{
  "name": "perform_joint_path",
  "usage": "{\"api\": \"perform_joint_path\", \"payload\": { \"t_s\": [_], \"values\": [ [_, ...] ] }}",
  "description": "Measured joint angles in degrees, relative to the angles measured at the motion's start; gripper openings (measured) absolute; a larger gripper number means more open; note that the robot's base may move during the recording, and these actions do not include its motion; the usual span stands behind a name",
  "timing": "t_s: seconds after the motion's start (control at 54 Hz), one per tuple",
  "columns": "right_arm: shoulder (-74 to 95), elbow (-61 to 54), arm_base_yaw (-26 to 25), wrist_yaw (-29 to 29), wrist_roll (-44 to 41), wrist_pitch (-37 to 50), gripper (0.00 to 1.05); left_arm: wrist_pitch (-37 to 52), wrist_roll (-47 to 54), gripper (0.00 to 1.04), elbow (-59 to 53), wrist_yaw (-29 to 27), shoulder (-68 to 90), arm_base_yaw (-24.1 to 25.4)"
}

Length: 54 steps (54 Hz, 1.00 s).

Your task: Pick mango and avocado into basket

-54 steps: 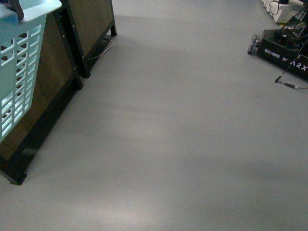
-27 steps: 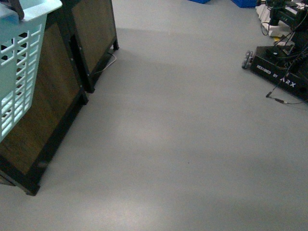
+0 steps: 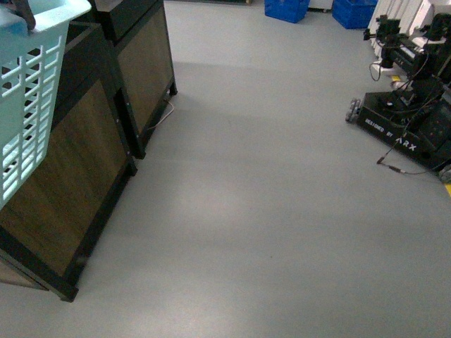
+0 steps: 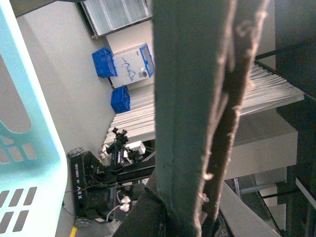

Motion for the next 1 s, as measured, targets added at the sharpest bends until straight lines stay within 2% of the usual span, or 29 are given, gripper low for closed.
{"api": "perform_joint_path", "payload": {
  "t_s": [1.001],
  "values": [
    [0.0, 0.0, 0.0, -0.1, 0.0, 0.0, 0.97, 0.0, -0.3, 0.12, 0.1, 0.2, -0.2, -0.1]
  ]
}}
